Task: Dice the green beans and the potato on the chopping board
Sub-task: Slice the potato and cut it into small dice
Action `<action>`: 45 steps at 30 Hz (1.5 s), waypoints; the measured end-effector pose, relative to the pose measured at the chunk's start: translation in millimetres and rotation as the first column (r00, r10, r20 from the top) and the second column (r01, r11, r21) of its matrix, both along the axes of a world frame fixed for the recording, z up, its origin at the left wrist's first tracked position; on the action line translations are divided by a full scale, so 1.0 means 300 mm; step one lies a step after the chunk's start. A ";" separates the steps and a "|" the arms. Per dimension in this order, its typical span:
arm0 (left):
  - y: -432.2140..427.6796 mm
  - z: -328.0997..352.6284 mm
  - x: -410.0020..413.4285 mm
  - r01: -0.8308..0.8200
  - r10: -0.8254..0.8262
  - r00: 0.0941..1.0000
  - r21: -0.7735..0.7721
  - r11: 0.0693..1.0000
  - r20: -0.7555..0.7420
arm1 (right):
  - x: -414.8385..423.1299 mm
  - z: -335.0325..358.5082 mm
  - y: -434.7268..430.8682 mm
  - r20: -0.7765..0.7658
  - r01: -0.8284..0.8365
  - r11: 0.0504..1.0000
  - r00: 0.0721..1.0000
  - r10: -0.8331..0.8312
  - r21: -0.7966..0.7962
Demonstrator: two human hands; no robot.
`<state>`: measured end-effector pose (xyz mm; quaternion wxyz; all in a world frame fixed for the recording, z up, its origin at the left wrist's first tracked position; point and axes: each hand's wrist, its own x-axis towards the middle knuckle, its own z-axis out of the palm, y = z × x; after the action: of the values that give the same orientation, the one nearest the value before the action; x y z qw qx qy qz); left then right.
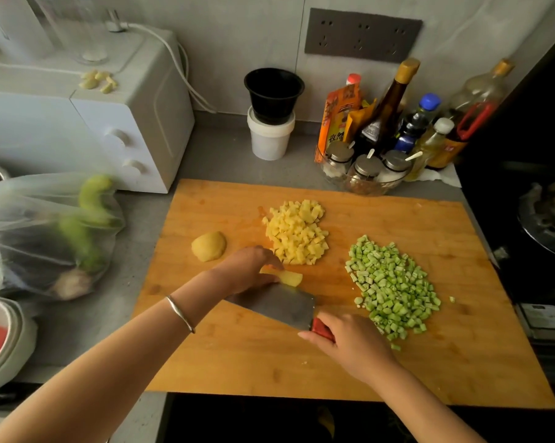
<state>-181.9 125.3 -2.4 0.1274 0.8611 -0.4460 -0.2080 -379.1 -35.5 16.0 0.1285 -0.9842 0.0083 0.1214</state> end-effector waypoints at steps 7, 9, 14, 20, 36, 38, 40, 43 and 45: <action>0.082 0.100 0.080 -0.319 0.300 0.946 -0.520 0.793 -0.122 | -0.012 -0.032 -0.086 -0.042 0.221 0.971 0.975 -0.218 0.088; 0.128 0.115 0.093 -0.337 0.239 0.939 -0.512 0.790 -0.248 | -0.018 -0.041 -0.123 -0.035 0.338 0.925 0.941 -0.338 0.171; 0.154 -0.011 0.044 -0.269 0.157 0.877 -0.193 0.943 -0.454 | 0.008 -0.055 -0.146 -0.045 0.493 0.771 0.852 -0.522 0.402; 0.118 -0.137 0.011 -0.425 0.246 0.715 -0.127 0.896 -0.654 | 0.029 -0.076 -0.120 -0.065 0.510 0.706 0.830 -0.555 0.491; 0.087 -0.196 0.041 -0.471 0.262 0.684 -0.138 0.871 -0.681 | 0.057 -0.090 -0.080 -0.188 0.537 0.601 0.817 -0.544 0.592; 0.099 -0.196 0.044 -0.486 0.264 0.662 -0.134 0.864 -0.701 | 0.060 -0.090 -0.076 -0.198 0.536 0.594 0.819 -0.539 0.600; 0.109 -0.197 0.050 -0.492 0.274 0.643 -0.112 0.864 -0.715 | 0.062 -0.091 -0.075 -0.199 0.536 0.585 0.817 -0.541 0.609; 0.104 -0.198 0.058 -0.472 0.278 0.644 -0.084 0.878 -0.713 | 0.065 -0.089 -0.072 -0.201 0.533 0.568 0.816 -0.543 0.628; 0.097 -0.191 0.064 -0.457 0.275 0.648 -0.073 0.887 -0.711 | 0.066 -0.087 -0.070 -0.199 0.532 0.565 0.815 -0.545 0.630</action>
<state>-162.6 154.5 -59.7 0.4272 0.7730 -0.2048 -0.4221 -359.2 -56.5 -10.1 0.4982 -0.8239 0.2628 0.0625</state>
